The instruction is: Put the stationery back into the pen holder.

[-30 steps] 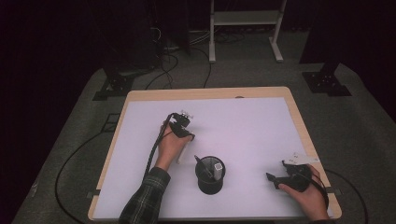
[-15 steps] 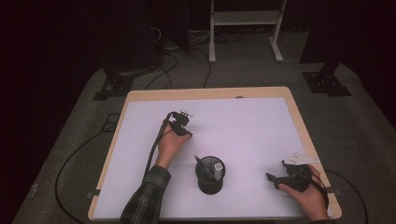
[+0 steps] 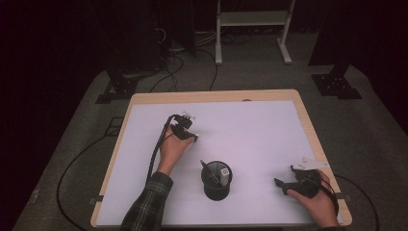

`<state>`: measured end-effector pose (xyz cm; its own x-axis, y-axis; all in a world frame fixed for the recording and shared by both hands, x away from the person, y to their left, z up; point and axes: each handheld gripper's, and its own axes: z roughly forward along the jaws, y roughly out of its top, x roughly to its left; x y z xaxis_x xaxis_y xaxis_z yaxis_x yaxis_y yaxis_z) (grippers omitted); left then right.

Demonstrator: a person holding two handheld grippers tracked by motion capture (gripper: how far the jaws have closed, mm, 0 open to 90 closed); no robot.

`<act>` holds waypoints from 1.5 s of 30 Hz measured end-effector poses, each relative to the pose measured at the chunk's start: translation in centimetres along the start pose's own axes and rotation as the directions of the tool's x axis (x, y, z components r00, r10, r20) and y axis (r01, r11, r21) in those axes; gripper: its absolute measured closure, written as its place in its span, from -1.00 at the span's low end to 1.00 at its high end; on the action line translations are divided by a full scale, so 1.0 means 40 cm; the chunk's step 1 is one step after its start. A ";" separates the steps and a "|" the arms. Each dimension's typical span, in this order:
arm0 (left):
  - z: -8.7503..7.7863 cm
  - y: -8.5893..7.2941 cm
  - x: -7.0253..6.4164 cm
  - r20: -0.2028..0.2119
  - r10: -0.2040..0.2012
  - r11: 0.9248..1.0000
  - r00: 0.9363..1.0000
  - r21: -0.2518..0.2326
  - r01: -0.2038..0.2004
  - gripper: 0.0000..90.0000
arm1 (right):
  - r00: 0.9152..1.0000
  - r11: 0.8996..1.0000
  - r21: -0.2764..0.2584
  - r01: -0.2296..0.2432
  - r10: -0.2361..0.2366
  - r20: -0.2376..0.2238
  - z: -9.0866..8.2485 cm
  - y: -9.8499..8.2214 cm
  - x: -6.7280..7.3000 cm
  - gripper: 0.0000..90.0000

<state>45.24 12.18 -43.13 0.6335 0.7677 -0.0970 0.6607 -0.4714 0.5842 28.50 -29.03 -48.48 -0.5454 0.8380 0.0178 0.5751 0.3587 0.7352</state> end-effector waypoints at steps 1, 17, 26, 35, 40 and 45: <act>-0.010 -0.001 -0.002 0.011 -0.006 1.000 1.000 -0.017 0.006 0.76 | 1.000 1.000 0.000 0.000 0.000 0.000 0.000 0.000 0.000 -0.68; -0.137 -0.029 -0.027 0.093 0.025 0.977 0.995 -0.212 -0.005 0.75 | 1.000 1.000 -0.001 0.002 -0.002 0.001 0.000 0.000 0.000 -0.68; -0.179 -0.066 -0.037 0.138 0.063 0.956 0.988 -0.292 -0.020 0.75 | 1.000 1.000 0.000 0.005 -0.005 0.003 0.000 0.000 0.001 -0.68; -0.214 -0.080 -0.034 0.179 0.083 0.931 0.980 -0.365 -0.013 0.75 | 1.000 1.000 0.000 0.003 -0.003 0.002 0.000 0.000 0.001 -0.68; -0.240 -0.087 -0.041 0.197 0.092 0.918 0.976 -0.397 -0.006 0.75 | 1.000 1.000 0.000 0.002 -0.002 0.002 0.000 0.000 0.001 -0.68; -0.267 -0.089 -0.056 0.219 0.111 0.904 0.969 -0.428 -0.006 0.75 | 1.000 1.000 -0.001 0.002 -0.002 0.002 0.000 0.000 0.001 -0.68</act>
<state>37.15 16.78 -36.39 0.7754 0.5970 -0.2058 0.4206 -0.2451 0.8735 28.48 -29.02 -48.48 -0.5456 0.8379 0.0149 0.5735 0.3604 0.7356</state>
